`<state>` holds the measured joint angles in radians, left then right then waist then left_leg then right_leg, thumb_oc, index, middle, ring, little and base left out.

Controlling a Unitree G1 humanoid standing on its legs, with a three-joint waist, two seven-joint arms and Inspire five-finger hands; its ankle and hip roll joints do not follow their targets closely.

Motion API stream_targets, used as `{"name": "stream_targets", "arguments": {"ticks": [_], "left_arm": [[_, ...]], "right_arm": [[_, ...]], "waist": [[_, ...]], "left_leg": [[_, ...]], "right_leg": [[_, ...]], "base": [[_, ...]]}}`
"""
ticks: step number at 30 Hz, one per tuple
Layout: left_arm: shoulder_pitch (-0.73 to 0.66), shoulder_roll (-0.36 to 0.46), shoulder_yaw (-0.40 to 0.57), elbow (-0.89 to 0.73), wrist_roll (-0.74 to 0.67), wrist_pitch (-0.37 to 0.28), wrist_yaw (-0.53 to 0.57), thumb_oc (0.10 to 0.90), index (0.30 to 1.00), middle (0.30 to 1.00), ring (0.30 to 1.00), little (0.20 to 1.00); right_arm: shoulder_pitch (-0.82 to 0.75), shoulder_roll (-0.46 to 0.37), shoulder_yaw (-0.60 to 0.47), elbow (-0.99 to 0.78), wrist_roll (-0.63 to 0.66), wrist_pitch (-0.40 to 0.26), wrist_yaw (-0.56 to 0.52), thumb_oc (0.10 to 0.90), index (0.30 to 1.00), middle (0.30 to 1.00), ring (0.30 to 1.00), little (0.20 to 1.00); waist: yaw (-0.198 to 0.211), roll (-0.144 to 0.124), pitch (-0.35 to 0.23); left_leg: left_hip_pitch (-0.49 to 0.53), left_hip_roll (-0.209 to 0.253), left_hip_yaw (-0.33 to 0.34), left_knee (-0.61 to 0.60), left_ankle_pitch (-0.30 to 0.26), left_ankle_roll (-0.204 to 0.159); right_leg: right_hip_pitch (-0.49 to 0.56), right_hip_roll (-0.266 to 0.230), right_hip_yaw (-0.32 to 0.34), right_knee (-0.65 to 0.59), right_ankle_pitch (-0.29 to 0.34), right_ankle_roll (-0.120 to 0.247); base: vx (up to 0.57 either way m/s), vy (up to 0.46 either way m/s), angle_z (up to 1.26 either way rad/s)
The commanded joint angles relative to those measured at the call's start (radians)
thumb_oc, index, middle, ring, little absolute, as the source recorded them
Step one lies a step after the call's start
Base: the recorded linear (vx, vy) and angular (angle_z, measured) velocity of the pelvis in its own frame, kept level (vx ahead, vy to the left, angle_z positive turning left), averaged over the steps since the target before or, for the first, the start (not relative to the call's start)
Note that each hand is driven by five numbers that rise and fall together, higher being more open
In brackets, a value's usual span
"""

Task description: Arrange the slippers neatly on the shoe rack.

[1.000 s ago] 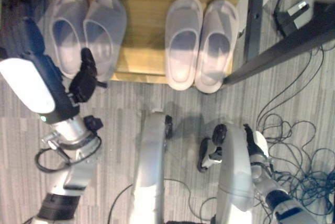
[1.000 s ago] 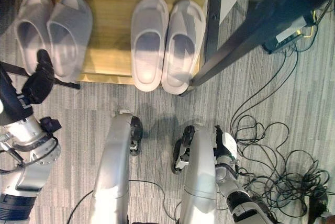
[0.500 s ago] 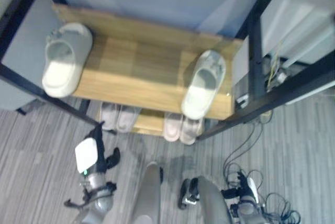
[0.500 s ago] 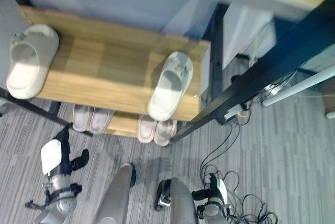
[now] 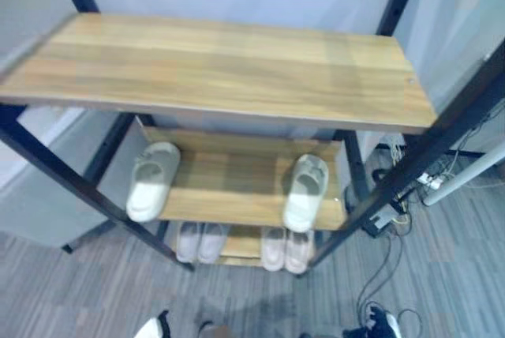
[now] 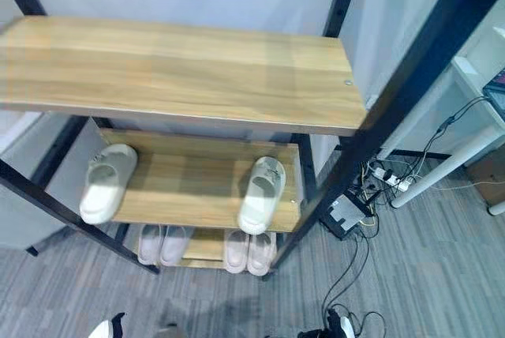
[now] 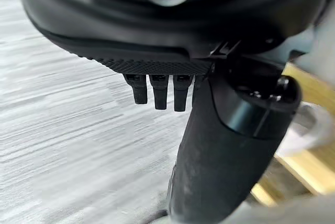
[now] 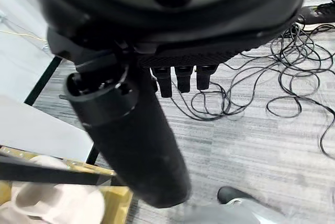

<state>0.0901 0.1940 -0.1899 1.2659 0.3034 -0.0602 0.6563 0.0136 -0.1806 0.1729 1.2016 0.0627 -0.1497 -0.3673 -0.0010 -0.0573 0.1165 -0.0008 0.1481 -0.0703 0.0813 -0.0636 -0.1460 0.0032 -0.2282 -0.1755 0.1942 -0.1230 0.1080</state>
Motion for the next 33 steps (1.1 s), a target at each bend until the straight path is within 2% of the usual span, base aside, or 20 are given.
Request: {"name": "stream_targets", "arguments": {"ticks": [1,3,4,5,6,7,8,9,11,12,13,14,15,16,18,21,22,27,29,33], "left_arm": [[-0.026,0.037,-0.009,-0.058,-0.022,-0.014,0.031,0.8,0.9,0.9,0.9,0.9],[-0.045,0.047,-0.02,-0.081,-0.012,-0.011,0.023,0.8,0.9,0.9,0.9,0.9],[-0.045,0.047,-0.02,-0.081,-0.012,-0.011,0.022,0.8,0.9,0.9,0.9,0.9],[-0.054,0.048,-0.023,-0.089,-0.009,-0.014,0.017,0.8,0.9,0.9,0.9,0.9],[-0.068,0.068,-0.005,-0.116,-0.014,-0.016,0.011,0.8,0.9,0.9,0.9,0.9],[-0.073,0.082,-0.014,-0.131,0.005,-0.022,0.011,0.8,0.9,0.9,0.9,0.9],[-0.076,0.097,-0.014,-0.142,0.006,-0.016,0.008,0.8,0.9,0.9,0.9,0.9],[-0.097,0.108,-0.014,-0.15,0.015,-0.013,-0.003,0.8,0.9,0.9,0.9,0.9],[-0.089,0.142,-0.009,-0.194,0.037,0.0,-0.029,0.8,0.9,0.9,0.9,0.9],[-0.089,0.143,-0.009,-0.194,0.037,0.001,-0.03,0.8,0.9,0.9,0.9,0.9],[-0.068,0.164,0.004,-0.218,0.062,0.008,-0.036,0.8,0.9,0.9,0.9,0.9],[-0.061,0.164,0.017,-0.208,0.06,0.011,-0.038,0.8,0.9,0.9,0.9,0.9],[-0.059,0.163,0.016,-0.208,0.06,0.01,-0.038,0.8,0.9,0.9,0.9,0.9],[-0.045,0.153,0.037,-0.196,0.039,0.014,-0.044,0.8,0.9,0.9,0.9,0.9],[-0.043,0.144,0.041,-0.213,0.038,0.006,-0.052,0.8,0.9,0.9,0.9,0.9],[-0.035,0.127,0.041,-0.233,0.019,-0.01,-0.055,0.8,0.9,0.9,0.9,0.9],[-0.032,0.113,0.03,-0.24,0.01,-0.021,-0.061,0.8,0.9,0.9,0.9,0.9],[-0.045,0.098,-0.002,-0.225,0.023,-0.028,-0.082,0.8,0.9,0.9,0.9,0.9],[-0.054,0.09,-0.025,-0.225,0.032,-0.034,-0.092,0.8,0.9,0.9,0.9,0.9],[-0.066,0.087,-0.036,-0.224,0.042,-0.038,-0.104,0.8,0.9,0.9,0.9,0.9]], "right_arm": [[-0.026,-0.031,-0.016,-0.029,0.014,-0.024,-0.011,0.8,0.9,0.9,0.9,0.9],[-0.023,-0.019,-0.012,-0.052,0.012,-0.022,-0.004,0.8,0.9,0.9,0.9,0.9],[-0.022,-0.018,-0.012,-0.052,0.012,-0.022,-0.004,0.8,0.9,0.9,0.9,0.9],[-0.028,-0.013,-0.01,-0.059,0.014,-0.023,-0.011,0.8,0.9,0.9,0.9,0.9],[0.005,-0.026,-0.021,-0.115,0.038,-0.031,0.02,0.8,0.9,0.9,0.9,0.9],[-0.006,-0.027,-0.017,-0.143,0.031,-0.032,0.01,0.8,0.9,0.9,0.9,0.9],[0.026,-0.035,-0.039,-0.149,0.083,-0.035,0.059,0.8,0.9,0.9,0.9,0.9],[0.009,-0.035,-0.025,-0.16,0.07,-0.057,0.021,0.8,0.9,0.9,0.9,0.9],[0.059,-0.065,-0.037,-0.266,0.025,-0.042,-0.008,0.8,0.9,0.9,0.9,0.9],[0.06,-0.065,-0.037,-0.267,0.024,-0.042,-0.008,0.8,0.9,0.9,0.9,0.9],[0.154,-0.075,-0.036,-0.537,-0.015,-0.076,-0.018,0.8,0.9,0.9,0.9,0.9],[0.187,-0.081,-0.029,-0.614,-0.039,-0.082,-0.016,0.8,0.9,0.9,0.9,0.9],[0.19,-0.082,-0.029,-0.618,-0.039,-0.08,-0.016,0.8,0.9,0.9,0.9,0.9],[0.222,-0.09,0.003,-0.71,-0.09,-0.091,-0.006,0.8,0.9,0.9,0.9,0.9],[0.227,-0.095,0.028,-0.742,-0.073,-0.101,0.03,0.8,0.9,0.9,0.9,0.9],[0.218,-0.109,0.058,-0.749,-0.028,-0.113,0.084,0.8,0.9,0.9,0.9,0.9],[0.194,-0.124,0.095,-0.749,-0.002,-0.121,0.13,0.8,0.9,0.9,0.9,0.9],[0.164,-0.16,0.155,-0.805,0.05,-0.126,0.209,0.8,0.9,0.9,0.9,0.9],[0.148,-0.207,0.21,-0.883,0.056,-0.128,0.264,0.8,0.9,0.9,0.9,0.9],[0.129,-0.247,0.25,-0.974,0.065,-0.129,0.306,0.8,0.9,0.9,0.9,0.9]], "waist": [[0.006,0.039,-0.008],[0.002,0.027,-0.008],[0.003,0.026,-0.008],[0.002,0.023,-0.007],[-0.015,0.005,0.009],[-0.02,0.008,0.021],[-0.037,0.01,0.037],[-0.038,0.019,0.047],[-0.052,0.032,0.053],[-0.052,0.031,0.05],[-0.061,0.043,0.041],[-0.062,0.046,0.032],[-0.061,0.045,0.032],[-0.051,0.045,0.026],[-0.052,0.035,0.014],[-0.044,0.028,0.002],[-0.034,0.025,-0.007],[-0.029,0.024,-0.027],[-0.022,0.023,-0.04],[-0.018,0.02,-0.05]], "left_leg": [[0.029,-0.018,0.0,0.02,-0.021,0.056],[0.042,-0.057,0.026,0.01,-0.06,0.079],[0.042,-0.058,0.027,0.011,-0.06,0.08],[0.042,-0.079,0.037,0.015,-0.074,0.09],[0.03,-0.114,0.058,0.028,-0.087,0.11],[0.018,-0.12,0.068,0.039,-0.088,0.118],[0.005,-0.122,0.077,0.041,-0.083,0.126],[-0.011,-0.12,0.085,0.046,-0.075,0.129],[-0.032,-0.119,0.093,0.043,-0.057,0.139],[-0.035,-0.121,0.093,0.042,-0.054,0.139],[-0.034,-0.125,0.085,0.02,-0.036,0.151],[-0.033,-0.127,0.088,0.01,-0.028,0.155],[-0.031,-0.127,0.089,0.009,-0.028,0.155],[-0.021,-0.132,0.104,-0.003,-0.025,0.157],[-0.014,-0.137,0.104,-0.015,-0.019,0.158],[-0.002,-0.137,0.115,-0.034,-0.014,0.156],[0.006,-0.133,0.117,-0.059,-0.003,0.154],[0.029,-0.123,0.103,-0.131,0.033,0.146],[0.04,-0.118,0.091,-0.165,0.052,0.138],[0.031,-0.12,0.082,-0.169,0.054,0.131]], "right_leg": [[-0.073,-0.032,0.037,-0.124,0.184,0.054],[-0.075,-0.073,0.047,-0.162,0.231,0.076],[-0.075,-0.074,0.048,-0.163,0.232,0.077],[-0.078,-0.092,0.048,-0.181,0.254,0.09],[-0.109,-0.126,0.063,-0.176,0.319,0.104],[-0.125,-0.124,0.075,-0.172,0.315,0.103],[-0.143,-0.116,0.088,-0.154,0.308,0.097],[-0.15,-0.098,0.092,-0.134,0.276,0.084],[-0.139,-0.057,0.106,-0.048,0.219,0.063],[-0.142,-0.058,0.106,-0.048,0.221,0.063],[-0.136,0.013,0.149,0.043,0.154,0.046],[-0.137,0.044,0.161,0.063,0.132,0.042],[-0.138,0.044,0.163,0.066,0.129,0.042],[-0.131,0.06,0.133,0.067,0.097,0.026],[-0.103,0.075,0.143,0.021,0.083,0.026],[-0.071,0.085,0.162,-0.043,0.095,0.032],[-0.052,0.085,0.158,-0.084,0.106,0.033],[-0.011,0.084,0.133,-0.156,0.113,0.032],[0.008,0.087,0.114,-0.189,0.117,0.03],[0.023,0.089,0.095,-0.219,0.121,0.031]], "base": [[-0.08,0.369,-0.17],[-0.05,0.284,-0.11],[-0.06,0.225,-0.33],[-0.13,0.283,-0.38],[-0.21,0.354,-0.42],[-0.28,0.299,-0.22],[-0.27,0.185,-0.14],[-0.27,0.157,-0.11],[-0.18,0.118,-0.12],[-0.12,0.125,0.05],[-0.08,0.102,0.07],[-0.08,0.1,0.01],[-0.03,0.036,-0.12],[-0.01,0.014,-0.26],[0.0,-0.057,-0.57],[0.01,-0.086,0.01],[-0.01,-0.068,-0.05],[0.01,-0.091,0.02],[0.01,-0.066,0.1],[0.0,-0.039,0.19]]}}
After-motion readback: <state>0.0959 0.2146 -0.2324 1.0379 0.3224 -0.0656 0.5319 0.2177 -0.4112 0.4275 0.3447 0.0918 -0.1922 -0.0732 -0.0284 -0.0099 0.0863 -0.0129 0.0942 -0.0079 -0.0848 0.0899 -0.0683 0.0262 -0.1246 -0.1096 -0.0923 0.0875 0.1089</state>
